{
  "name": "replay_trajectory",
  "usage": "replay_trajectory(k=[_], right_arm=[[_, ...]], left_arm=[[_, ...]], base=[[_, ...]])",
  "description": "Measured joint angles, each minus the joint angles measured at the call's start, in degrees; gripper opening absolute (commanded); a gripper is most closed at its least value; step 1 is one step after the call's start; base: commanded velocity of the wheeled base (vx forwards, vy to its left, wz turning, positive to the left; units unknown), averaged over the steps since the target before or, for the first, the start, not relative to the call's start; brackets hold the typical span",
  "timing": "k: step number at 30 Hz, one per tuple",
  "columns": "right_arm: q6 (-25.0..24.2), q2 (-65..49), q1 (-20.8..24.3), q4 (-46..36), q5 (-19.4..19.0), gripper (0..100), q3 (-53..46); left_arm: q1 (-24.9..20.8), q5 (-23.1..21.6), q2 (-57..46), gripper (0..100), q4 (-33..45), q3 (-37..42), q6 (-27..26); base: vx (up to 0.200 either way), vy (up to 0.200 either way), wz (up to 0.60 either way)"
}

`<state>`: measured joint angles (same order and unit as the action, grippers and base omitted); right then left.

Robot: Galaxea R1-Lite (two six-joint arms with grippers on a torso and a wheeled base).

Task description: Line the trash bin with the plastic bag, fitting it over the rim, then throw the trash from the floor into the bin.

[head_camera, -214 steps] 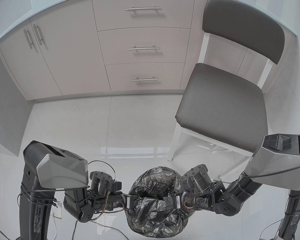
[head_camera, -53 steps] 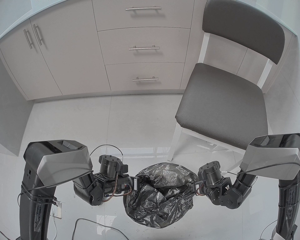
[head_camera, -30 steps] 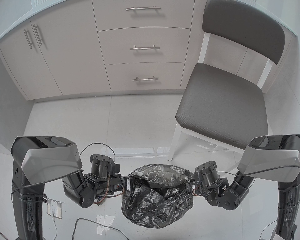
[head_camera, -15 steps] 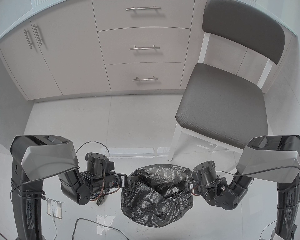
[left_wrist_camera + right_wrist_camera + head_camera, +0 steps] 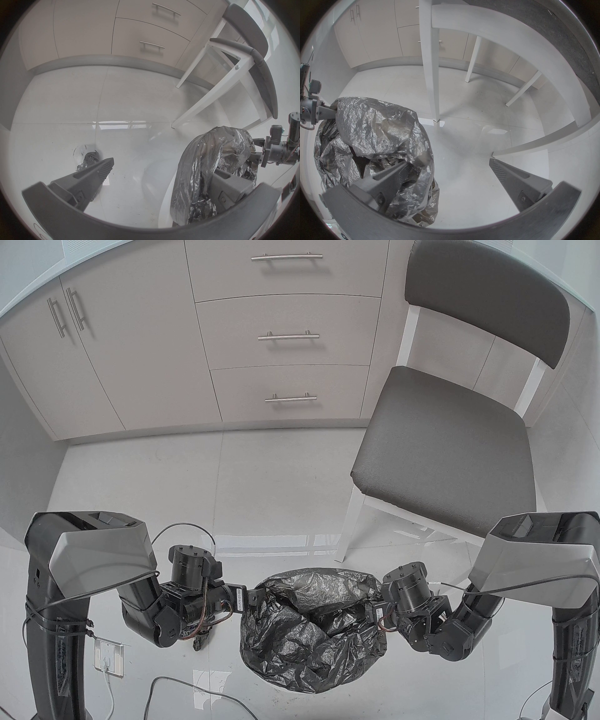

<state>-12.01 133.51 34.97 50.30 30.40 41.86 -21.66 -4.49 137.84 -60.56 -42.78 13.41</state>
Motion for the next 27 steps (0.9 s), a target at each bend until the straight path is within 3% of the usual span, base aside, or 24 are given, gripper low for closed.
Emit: replay_trajectory(k=[27], right_arm=[[0.24,3.21,-0.39,2.44,-0.02,100,0.83]], left_arm=[[1.9,2.9,2.96,100,0.46,-1.95,-3.25]], base=[[0.0,0.0,0.0]])
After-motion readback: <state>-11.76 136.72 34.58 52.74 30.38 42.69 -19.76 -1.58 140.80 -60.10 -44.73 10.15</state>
